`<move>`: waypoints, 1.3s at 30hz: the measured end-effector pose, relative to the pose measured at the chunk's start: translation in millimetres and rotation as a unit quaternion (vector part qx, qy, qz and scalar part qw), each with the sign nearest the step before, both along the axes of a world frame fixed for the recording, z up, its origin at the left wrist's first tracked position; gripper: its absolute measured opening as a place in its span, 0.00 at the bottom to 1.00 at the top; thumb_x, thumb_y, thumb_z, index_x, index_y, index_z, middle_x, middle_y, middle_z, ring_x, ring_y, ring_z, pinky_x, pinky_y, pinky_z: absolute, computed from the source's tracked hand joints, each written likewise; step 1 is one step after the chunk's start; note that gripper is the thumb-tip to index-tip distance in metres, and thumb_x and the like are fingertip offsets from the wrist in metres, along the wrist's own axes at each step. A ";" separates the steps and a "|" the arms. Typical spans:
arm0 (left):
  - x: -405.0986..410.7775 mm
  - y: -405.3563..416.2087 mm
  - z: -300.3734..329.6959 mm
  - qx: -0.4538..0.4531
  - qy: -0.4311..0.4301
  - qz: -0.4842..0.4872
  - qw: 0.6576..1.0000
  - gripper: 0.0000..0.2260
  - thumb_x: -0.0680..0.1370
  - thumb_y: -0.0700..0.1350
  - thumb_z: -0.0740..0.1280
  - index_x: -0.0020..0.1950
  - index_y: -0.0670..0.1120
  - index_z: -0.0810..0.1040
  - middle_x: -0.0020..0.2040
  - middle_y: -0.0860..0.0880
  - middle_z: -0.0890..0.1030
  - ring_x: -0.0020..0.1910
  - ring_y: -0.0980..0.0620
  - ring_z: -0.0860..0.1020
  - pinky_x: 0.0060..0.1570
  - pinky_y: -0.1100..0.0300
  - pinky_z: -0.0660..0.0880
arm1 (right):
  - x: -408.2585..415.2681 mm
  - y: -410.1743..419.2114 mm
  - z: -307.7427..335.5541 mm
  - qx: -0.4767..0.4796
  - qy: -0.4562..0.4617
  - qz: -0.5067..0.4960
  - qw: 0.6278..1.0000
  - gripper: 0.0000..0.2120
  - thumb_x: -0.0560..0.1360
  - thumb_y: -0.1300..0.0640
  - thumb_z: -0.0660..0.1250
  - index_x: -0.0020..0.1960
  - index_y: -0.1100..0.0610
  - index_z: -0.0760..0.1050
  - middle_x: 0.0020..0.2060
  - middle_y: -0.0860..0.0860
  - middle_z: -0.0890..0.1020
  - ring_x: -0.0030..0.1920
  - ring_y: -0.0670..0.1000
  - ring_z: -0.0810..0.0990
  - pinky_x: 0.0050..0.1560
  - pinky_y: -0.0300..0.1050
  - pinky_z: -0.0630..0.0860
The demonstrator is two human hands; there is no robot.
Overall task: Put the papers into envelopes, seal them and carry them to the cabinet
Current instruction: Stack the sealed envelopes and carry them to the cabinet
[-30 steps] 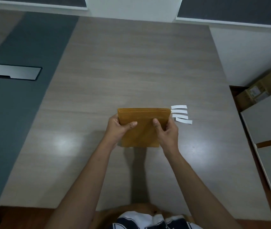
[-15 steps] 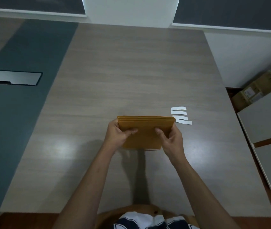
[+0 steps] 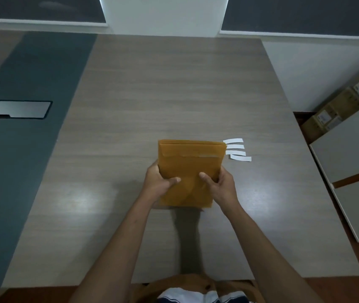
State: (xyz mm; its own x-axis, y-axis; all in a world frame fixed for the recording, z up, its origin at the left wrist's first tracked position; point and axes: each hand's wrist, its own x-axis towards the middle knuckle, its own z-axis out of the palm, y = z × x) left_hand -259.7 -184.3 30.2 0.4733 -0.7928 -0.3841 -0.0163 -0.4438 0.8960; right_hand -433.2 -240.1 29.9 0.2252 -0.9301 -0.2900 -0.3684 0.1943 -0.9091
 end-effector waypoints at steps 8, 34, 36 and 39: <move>-23.7 -0.7 32.4 -0.063 0.063 -0.027 0.996 0.26 0.71 0.40 0.78 0.64 0.52 0.72 0.60 0.47 0.81 0.55 0.47 0.81 0.54 0.46 0.80 | -31.7 -16.9 27.7 0.049 -0.081 -0.032 0.995 0.24 0.72 0.45 0.72 0.64 0.50 0.71 0.59 0.49 0.79 0.57 0.54 0.79 0.59 0.59 0.77; -483.6 -51.3 119.6 -0.075 0.016 -0.328 0.941 0.25 0.74 0.52 0.75 0.66 0.57 0.67 0.59 0.53 0.76 0.56 0.50 0.76 0.55 0.47 0.77 | -503.8 42.7 118.0 0.005 -0.176 -0.260 0.949 0.15 0.76 0.54 0.70 0.62 0.49 0.75 0.56 0.50 0.82 0.54 0.52 0.82 0.55 0.55 0.80; -512.7 -61.6 122.6 -0.082 0.016 -0.353 0.932 0.23 0.74 0.50 0.75 0.64 0.56 0.67 0.56 0.55 0.76 0.54 0.53 0.76 0.52 0.50 0.75 | -532.0 43.5 119.4 0.001 -0.170 -0.303 0.938 0.18 0.74 0.54 0.72 0.63 0.52 0.74 0.56 0.51 0.82 0.54 0.53 0.82 0.55 0.55 0.80; -557.6 -81.1 123.1 -0.081 0.004 -0.385 0.919 0.21 0.74 0.48 0.74 0.62 0.53 0.68 0.54 0.55 0.76 0.52 0.55 0.76 0.49 0.53 0.75 | -565.8 41.5 121.4 -0.027 -0.150 -0.392 0.907 0.18 0.73 0.55 0.73 0.60 0.54 0.72 0.54 0.52 0.80 0.50 0.50 0.81 0.47 0.47 0.79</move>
